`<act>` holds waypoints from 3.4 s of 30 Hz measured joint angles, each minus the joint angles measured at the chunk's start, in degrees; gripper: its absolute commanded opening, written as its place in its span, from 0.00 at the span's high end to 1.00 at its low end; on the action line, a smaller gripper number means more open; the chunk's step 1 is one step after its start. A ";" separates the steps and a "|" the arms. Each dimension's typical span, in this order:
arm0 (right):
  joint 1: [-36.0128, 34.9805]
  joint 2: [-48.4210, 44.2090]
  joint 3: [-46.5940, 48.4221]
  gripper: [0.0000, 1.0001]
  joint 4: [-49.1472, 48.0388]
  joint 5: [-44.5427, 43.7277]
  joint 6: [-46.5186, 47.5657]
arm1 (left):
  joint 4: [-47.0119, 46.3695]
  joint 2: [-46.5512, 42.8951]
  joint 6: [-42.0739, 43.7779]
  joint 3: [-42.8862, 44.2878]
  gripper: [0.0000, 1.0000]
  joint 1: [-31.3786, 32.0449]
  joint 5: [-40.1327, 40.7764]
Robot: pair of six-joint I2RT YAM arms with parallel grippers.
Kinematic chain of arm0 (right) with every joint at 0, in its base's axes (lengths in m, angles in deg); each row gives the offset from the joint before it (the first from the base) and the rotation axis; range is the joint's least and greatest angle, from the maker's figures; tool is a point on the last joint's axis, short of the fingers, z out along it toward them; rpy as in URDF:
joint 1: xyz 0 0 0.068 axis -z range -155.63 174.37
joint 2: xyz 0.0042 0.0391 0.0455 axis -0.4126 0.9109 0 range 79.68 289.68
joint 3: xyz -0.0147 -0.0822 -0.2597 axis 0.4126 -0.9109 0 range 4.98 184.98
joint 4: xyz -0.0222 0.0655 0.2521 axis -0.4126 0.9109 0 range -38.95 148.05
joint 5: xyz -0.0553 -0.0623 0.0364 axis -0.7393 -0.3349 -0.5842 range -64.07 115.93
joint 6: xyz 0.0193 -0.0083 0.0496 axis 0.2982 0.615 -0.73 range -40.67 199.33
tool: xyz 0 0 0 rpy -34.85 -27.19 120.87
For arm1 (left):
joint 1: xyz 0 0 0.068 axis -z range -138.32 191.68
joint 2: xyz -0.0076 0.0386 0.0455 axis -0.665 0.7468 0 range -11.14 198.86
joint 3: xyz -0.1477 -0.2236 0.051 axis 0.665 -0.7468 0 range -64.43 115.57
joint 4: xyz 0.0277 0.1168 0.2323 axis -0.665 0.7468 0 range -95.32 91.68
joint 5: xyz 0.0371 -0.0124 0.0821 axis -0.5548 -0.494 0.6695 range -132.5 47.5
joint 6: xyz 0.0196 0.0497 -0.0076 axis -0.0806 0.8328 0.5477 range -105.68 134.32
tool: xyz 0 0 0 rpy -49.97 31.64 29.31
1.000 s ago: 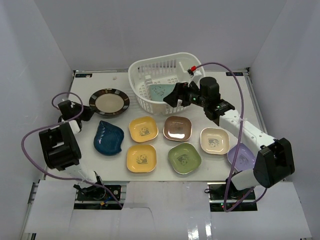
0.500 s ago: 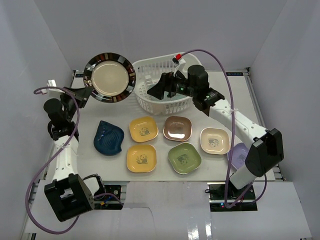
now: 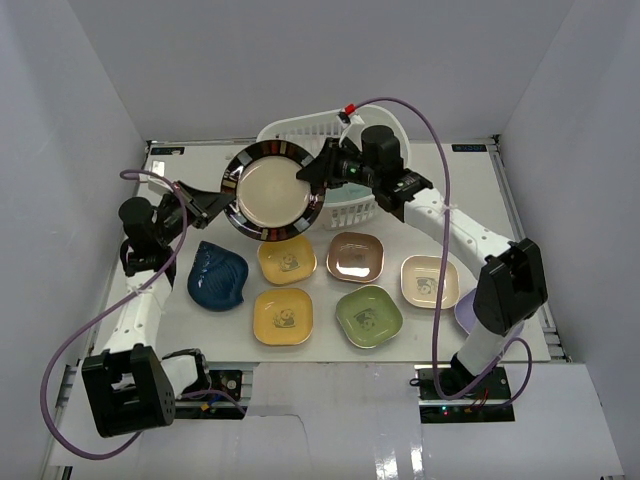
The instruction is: Place the plates into the plastic bin on the countertop
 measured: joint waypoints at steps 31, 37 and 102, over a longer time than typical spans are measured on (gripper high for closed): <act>16.50 22.36 10.34 0.49 4.00 -6.14 -6.82 | 73.16 -8.79 21.53 7.78 0.04 2.16 50.97; 16.33 22.53 11.37 0.06 4.35 -6.08 -4.96 | 80.11 -5.97 18.45 6.12 0.10 2.16 56.68; 25.79 -58.62 -56.22 0.48 24.44 -26.80 4.48 | 41.83 16.04 16.55 34.51 1.00 24.00 27.41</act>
